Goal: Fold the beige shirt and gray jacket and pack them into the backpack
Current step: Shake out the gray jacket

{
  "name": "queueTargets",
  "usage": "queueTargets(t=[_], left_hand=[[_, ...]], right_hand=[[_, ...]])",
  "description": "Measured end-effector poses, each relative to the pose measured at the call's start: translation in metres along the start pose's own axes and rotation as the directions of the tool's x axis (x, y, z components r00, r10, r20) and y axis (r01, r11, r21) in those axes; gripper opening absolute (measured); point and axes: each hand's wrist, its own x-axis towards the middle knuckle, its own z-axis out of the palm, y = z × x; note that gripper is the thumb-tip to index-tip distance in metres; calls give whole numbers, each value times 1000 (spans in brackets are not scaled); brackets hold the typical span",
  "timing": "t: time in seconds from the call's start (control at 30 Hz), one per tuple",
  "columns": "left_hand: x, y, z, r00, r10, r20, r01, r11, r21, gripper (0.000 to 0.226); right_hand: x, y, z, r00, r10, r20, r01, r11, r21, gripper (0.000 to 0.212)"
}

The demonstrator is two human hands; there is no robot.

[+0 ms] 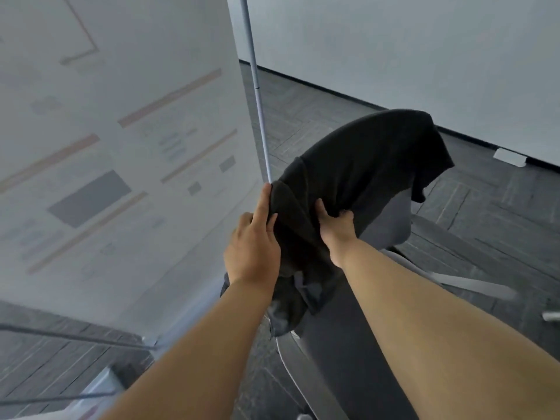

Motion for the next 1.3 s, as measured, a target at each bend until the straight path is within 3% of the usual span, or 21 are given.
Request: queueTargets(t=[0.13,0.2,0.27,0.33,0.5,0.6,0.7,0.8,0.87,0.93,1.03,1.1,1.2,1.3], left_hand=[[4,9,-3,995,-43,89,50,996,-79,50],[9,18,-12,988,-62,144,73,995,-74,47],[21,32,-25,989,-48,143,37,996,75,43],[34,55,-43,991,-28,133,14,994,106,39],[48,155,-98,981,102,164,-58,966,-253,38],[37,234,-130,967,213,137,-124,870,-477,35],[-2,308,-169,939,342,-46,-280,676,-682,37],[-60,361,-201,781,550,-296,-543,362,-758,28],[-102,387,-211,649,681,-341,-628,226,-744,36],[-141,404,-214,544,766,-341,-695,184,-695,57],[-189,424,-211,491,837,-244,-660,174,-731,79],[-213,436,-207,468,875,-127,-541,170,-824,71],[-248,449,-195,363,929,-72,-452,108,-886,36],[-279,456,-178,286,957,-51,-390,68,-918,33]], right_hand=[[-7,-20,-15,983,131,132,-134,991,11,59],[-20,-40,-25,986,118,117,-122,992,32,43],[-39,-67,-39,993,74,96,-84,991,107,25],[-68,-104,-59,998,-1,70,-14,979,204,12],[-161,-212,-137,946,-201,-255,270,922,277,14],[-225,-264,-195,847,-257,-466,434,840,325,18],[-292,-295,-243,742,-299,-601,593,710,379,24],[-357,-314,-277,619,-357,-700,726,599,337,21],[-401,-321,-297,513,-376,-771,790,557,254,21],[-444,-321,-315,401,-396,-826,819,558,130,19],[-502,-313,-341,244,-457,-855,829,556,-60,33],[-531,-299,-359,176,-404,-898,794,597,-113,36],[-563,-271,-379,40,-255,-966,679,716,-161,19],[-589,-242,-400,-44,-178,-983,567,806,-171,15]])
